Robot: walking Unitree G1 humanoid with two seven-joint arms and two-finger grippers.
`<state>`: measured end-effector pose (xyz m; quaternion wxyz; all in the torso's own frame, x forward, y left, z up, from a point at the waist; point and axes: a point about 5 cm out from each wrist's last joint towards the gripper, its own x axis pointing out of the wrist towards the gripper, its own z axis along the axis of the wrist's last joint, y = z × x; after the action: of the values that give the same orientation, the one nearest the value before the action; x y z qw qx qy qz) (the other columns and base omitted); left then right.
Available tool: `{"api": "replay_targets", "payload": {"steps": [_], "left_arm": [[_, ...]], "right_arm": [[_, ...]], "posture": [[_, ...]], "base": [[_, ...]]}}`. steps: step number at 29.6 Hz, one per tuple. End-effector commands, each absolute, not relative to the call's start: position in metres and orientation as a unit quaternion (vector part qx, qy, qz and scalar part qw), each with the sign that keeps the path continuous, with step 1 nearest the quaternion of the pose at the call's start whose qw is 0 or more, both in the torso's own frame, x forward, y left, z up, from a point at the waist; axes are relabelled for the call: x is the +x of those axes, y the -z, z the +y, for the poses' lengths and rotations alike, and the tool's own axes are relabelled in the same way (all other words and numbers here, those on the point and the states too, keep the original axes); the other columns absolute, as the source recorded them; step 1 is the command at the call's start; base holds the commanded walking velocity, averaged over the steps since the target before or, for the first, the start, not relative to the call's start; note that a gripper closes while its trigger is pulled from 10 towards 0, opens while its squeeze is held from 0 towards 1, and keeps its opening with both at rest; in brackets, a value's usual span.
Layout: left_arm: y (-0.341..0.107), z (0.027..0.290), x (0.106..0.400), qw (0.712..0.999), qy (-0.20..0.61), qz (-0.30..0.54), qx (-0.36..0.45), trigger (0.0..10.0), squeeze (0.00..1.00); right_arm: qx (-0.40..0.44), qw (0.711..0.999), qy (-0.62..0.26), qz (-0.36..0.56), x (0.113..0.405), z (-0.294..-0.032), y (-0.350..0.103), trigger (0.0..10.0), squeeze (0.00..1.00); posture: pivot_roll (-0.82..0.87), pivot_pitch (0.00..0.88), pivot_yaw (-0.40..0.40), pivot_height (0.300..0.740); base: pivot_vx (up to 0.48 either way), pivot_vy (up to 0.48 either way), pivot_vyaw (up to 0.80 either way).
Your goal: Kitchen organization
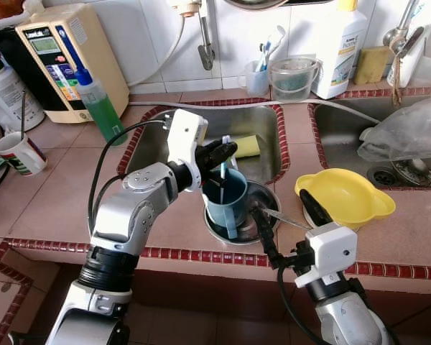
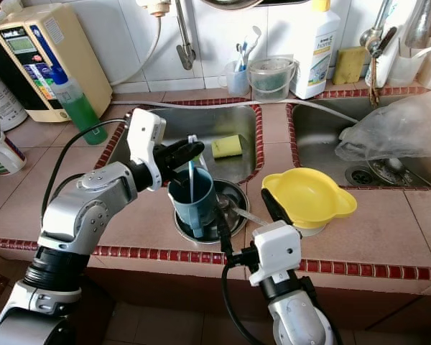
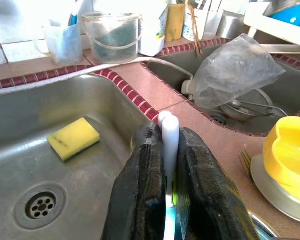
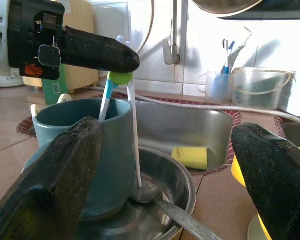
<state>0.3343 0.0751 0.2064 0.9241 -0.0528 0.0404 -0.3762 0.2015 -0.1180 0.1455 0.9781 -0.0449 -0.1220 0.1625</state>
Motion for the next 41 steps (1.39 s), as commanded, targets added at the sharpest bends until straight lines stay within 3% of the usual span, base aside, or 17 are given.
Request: {"api": "replay_targets", "payload": {"steps": [1, 7, 8, 9, 10, 12, 22, 41], "left_arm": [[-0.207, 0.081, 0.336, 0.929, 0.366, 0.043, -0.044, 0.0, 0.00], [-0.208, 0.081, 0.335, 0.928, 0.368, 0.041, -0.045, 0.0, 0.00], [-0.210, 0.081, 0.335, 0.927, 0.371, 0.039, -0.046, 4.5, 0.00], [-0.211, 0.081, 0.335, 0.926, 0.373, 0.037, -0.046, 4.5, 0.00], [-0.213, 0.082, 0.335, 0.925, 0.374, 0.036, -0.049, 9.6, 0.00], [-0.215, 0.082, 0.335, 0.925, 0.375, 0.034, -0.050, 10.0, 0.00], [-0.233, 0.082, 0.321, 0.903, 0.427, -0.009, -0.050, 10.0, 0.00], [-0.267, 0.089, 0.318, 0.889, 0.446, -0.059, -0.091, 10.0, 0.00]], "right_arm": [[-0.042, 0.978, -0.168, -0.118, 0.202, -0.115, -0.144, 10.0, 0.00], [-0.042, 0.977, -0.174, -0.118, 0.204, -0.115, -0.144, 10.0, 0.00], [-0.042, 0.976, -0.176, -0.118, 0.204, -0.115, -0.144, 10.0, 0.00], [-0.042, 0.976, -0.176, -0.118, 0.204, -0.114, -0.144, 10.0, 0.00], [-0.042, 0.976, -0.178, -0.118, 0.205, -0.114, -0.144, 10.0, 0.00], [-0.042, 0.976, -0.179, -0.118, 0.205, -0.114, -0.144, 10.0, 0.00], [-0.042, 0.975, -0.189, -0.113, 0.207, -0.113, -0.140, 10.0, 0.00], [-0.042, 0.972, -0.202, -0.112, 0.211, -0.113, -0.138, 10.0, 0.00]], "posture": [[-0.20, 0.052, 0.178, 0.740], [-0.20, 0.041, 0.173, 0.740], [-0.20, 0.039, 0.171, 0.740], [-0.20, 0.037, 0.171, 0.740], [-0.20, 0.034, 0.170, 0.740], [-0.20, 0.033, 0.170, 0.740], [-0.19, 0.013, 0.158, 0.740], [-0.19, 0.003, 0.151, 0.740]], "base": [[0.000, 0.000, 0.00], [0.000, 0.000, 0.00], [0.000, 0.000, 0.00], [0.000, 0.000, 0.00], [0.000, 0.000, 0.00], [0.000, 0.000, 0.00], [0.000, 0.000, 0.00], [0.000, 0.000, 0.00]]}}
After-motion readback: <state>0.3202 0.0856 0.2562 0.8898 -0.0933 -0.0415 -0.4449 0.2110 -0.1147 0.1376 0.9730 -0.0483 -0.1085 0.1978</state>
